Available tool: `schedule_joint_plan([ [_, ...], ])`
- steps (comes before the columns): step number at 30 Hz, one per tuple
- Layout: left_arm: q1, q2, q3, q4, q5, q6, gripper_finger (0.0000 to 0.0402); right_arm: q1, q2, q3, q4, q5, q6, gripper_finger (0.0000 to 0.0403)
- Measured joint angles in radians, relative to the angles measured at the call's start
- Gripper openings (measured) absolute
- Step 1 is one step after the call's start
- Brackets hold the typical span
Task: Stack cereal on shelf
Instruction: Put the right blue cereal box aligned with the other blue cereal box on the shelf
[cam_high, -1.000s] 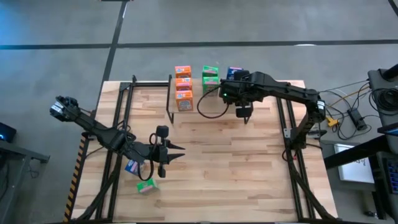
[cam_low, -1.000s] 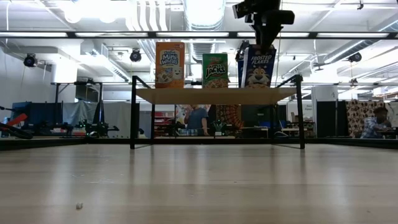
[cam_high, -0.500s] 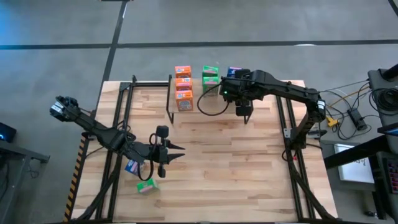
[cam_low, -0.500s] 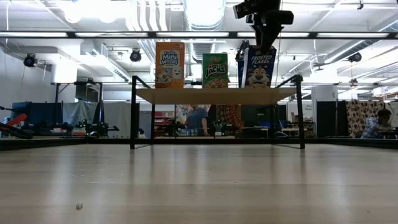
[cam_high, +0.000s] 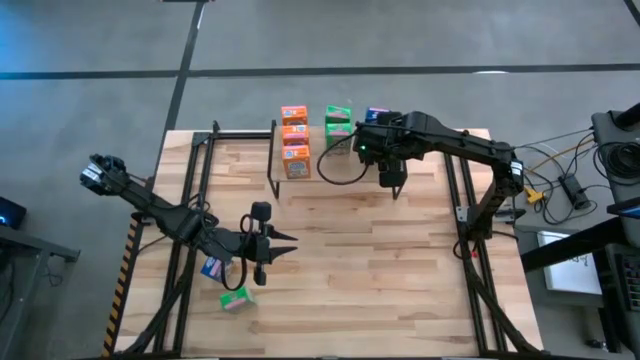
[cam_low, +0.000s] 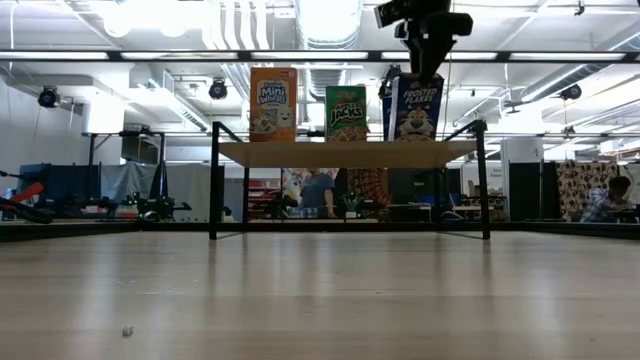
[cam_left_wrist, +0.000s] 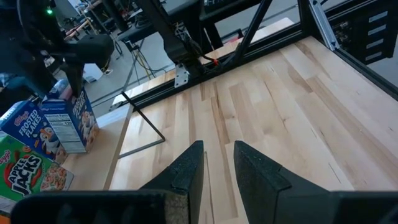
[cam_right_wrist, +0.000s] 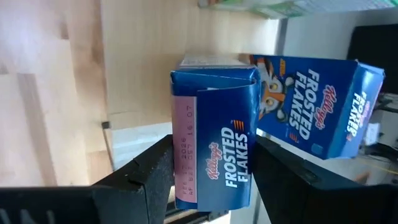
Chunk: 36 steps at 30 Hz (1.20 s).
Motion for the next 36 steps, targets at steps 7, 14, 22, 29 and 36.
schedule_joint_plan([
  [7,0.0,0.0,0.0,0.0,0.0,0.003,0.0072,-0.003,0.0,0.086,0.001,-0.017,0.003,0.0192],
  [14,0.0,0.0,0.0,0.0,0.0,0.003,0.0072,-0.003,0.0,0.118,0.0,-0.016,0.011,0.0192],
  [22,0.0,0.0,0.0,0.0,0.0,0.008,0.0072,-0.002,0.001,0.149,0.001,-0.016,0.03,0.0192],
  [29,0.0,0.0,0.0,-0.001,0.0,0.011,0.0072,0.019,-0.024,0.196,0.001,-0.16,0.152,0.0178],
  [36,0.0,0.0,0.0,-0.001,0.0,-0.002,0.0072,0.134,-0.069,0.115,0.026,-0.191,0.251,0.0098],
])
